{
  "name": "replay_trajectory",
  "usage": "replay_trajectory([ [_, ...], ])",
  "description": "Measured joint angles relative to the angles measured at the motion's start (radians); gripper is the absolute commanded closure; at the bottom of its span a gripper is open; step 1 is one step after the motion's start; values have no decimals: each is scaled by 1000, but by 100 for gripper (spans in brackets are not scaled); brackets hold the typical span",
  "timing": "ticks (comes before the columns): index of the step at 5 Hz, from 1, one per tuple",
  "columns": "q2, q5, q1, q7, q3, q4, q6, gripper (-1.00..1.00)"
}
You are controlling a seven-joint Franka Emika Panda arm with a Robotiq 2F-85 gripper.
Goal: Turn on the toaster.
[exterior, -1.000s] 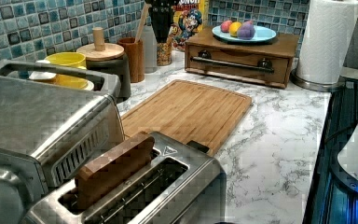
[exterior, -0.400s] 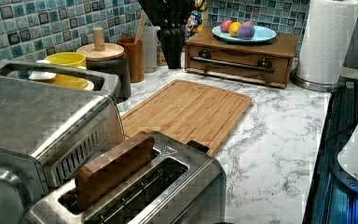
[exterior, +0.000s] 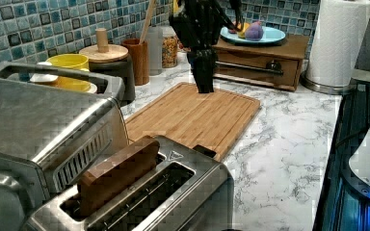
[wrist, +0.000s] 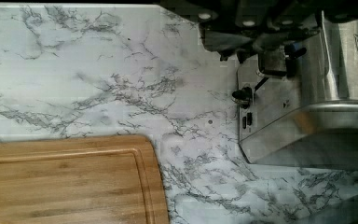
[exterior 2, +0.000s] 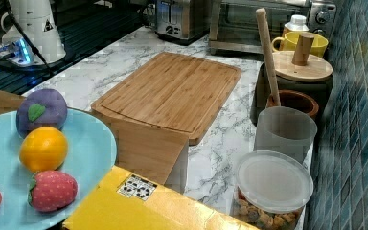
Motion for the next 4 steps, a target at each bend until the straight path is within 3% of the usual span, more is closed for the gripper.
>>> replay_trajectory([
  [2,-34,44,52,-48,41,-74,196,100],
  [4,-8,49,89,-87,67,-96,188,100],
])
